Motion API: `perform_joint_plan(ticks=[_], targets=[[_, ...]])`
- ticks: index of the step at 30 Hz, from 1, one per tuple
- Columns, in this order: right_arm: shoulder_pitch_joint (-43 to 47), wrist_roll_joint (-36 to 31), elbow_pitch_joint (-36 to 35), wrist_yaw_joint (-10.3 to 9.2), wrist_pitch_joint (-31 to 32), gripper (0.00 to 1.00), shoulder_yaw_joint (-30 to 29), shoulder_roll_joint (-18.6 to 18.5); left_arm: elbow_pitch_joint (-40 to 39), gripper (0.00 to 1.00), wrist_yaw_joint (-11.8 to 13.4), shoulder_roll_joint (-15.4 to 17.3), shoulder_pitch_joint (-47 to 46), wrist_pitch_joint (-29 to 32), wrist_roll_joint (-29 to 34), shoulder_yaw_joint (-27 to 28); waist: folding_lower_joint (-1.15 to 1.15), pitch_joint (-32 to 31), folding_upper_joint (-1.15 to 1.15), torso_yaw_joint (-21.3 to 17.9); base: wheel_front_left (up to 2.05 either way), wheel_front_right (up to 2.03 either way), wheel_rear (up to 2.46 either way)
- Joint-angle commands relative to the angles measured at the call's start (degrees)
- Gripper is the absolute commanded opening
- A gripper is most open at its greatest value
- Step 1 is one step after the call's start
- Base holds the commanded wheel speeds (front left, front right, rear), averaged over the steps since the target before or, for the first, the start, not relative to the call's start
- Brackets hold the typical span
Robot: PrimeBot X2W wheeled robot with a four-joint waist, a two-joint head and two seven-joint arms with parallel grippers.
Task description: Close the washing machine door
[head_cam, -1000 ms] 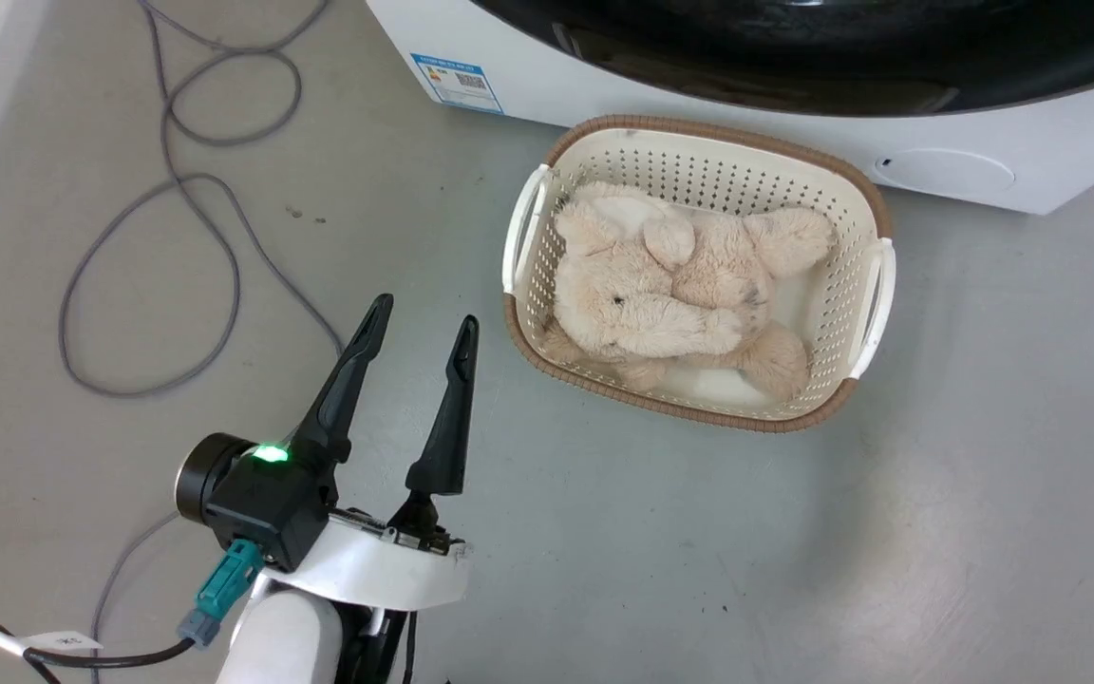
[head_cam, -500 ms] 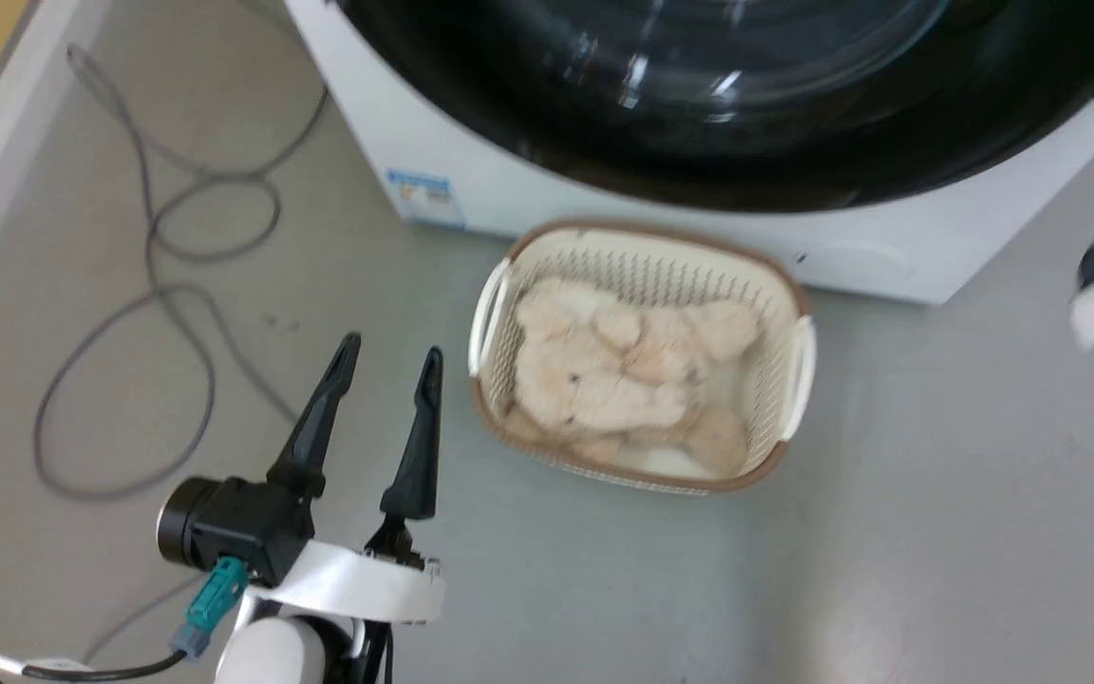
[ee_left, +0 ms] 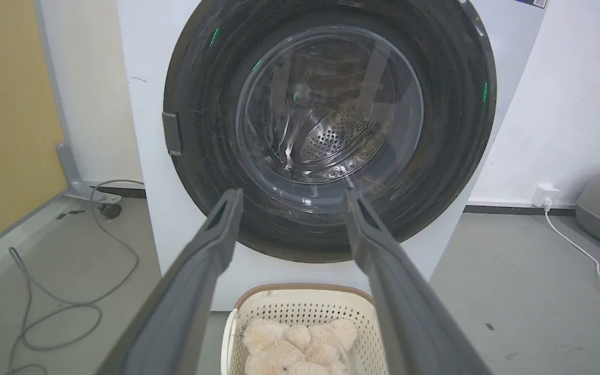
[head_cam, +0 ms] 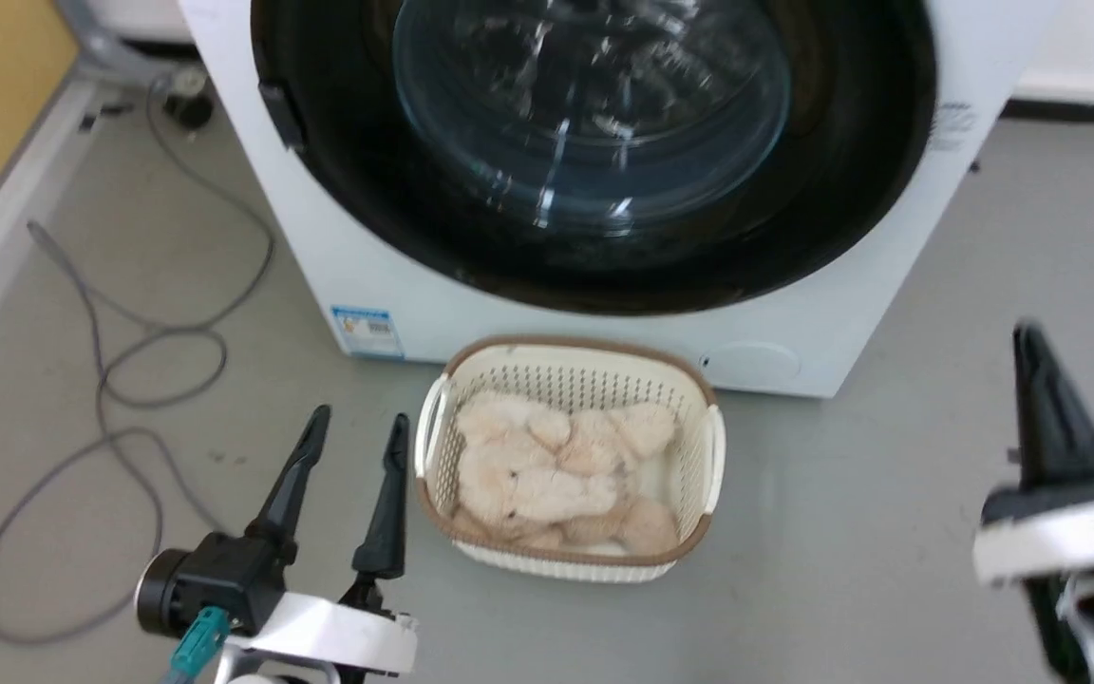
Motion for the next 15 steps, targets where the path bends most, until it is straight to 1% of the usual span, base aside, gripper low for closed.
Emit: perform_joint_plan(ticks=[1, 4, 5, 6, 11, 12, 13, 15], targets=[[4.0, -1.8, -1.6, -0.04, -0.3, 0.00, -0.9, 2.1, 0.1, 1.00, 0.1, 0.0, 1.2, -0.2, 0.5, 0.7, 0.00, -1.8, 0.00, -0.9, 0.00, 0.00, 0.00], [8.2, -5.4, -3.6, -0.04, -0.3, 0.00, -1.3, 3.1, 0.6, 1.00, 0.4, 0.0, 2.1, -0.2, 0.7, 1.1, 0.00, -2.8, 0.00, -1.1, 0.00, 0.00, 0.00], [8.2, -5.4, -3.6, -0.04, -0.3, 0.00, -1.3, 3.1, 0.6, 1.00, 0.4, 0.0, 2.1, -0.2, 0.7, 1.1, 0.00, -2.8, 0.00, -1.1, 0.00, 0.00, 0.00], [10.8, -6.8, -4.7, -0.04, -0.3, 0.00, -1.7, 4.6, 1.2, 1.00, 0.5, 0.0, 2.8, -0.2, 1.0, 1.2, 0.00, -3.5, 0.00, -1.1, 0.00, 0.00, 0.00], [16.4, -10.2, -6.0, -0.04, -0.3, 0.00, -1.5, 6.9, 3.0, 1.00, 0.6, 0.0, 4.7, -0.2, 1.5, 1.4, 0.00, -5.5, 0.00, -1.1, 0.00, 0.00, 0.00], [17.3, -10.9, -6.4, -0.04, -0.3, 0.63, -1.7, 7.2, 3.2, 1.00, 0.6, 0.0, 5.0, -0.2, 1.5, 1.4, 0.00, -5.6, 0.00, -1.1, 0.00, 0.00, 0.00], [18.0, -11.1, -6.7, -0.04, -0.4, 1.00, -2.1, 7.8, 3.5, 1.00, 0.8, 0.0, 5.3, -0.2, 1.6, 1.4, 0.00, -5.8, 0.00, -1.1, 0.00, 0.00, 0.00], [19.2, -11.5, -7.5, -0.04, -0.4, 1.00, -2.4, 8.5, 4.2, 1.00, 0.8, 0.0, 5.6, -0.2, 1.9, 1.5, 0.00, -6.1, 0.00, -1.0, 0.00, 0.00, 0.00]])
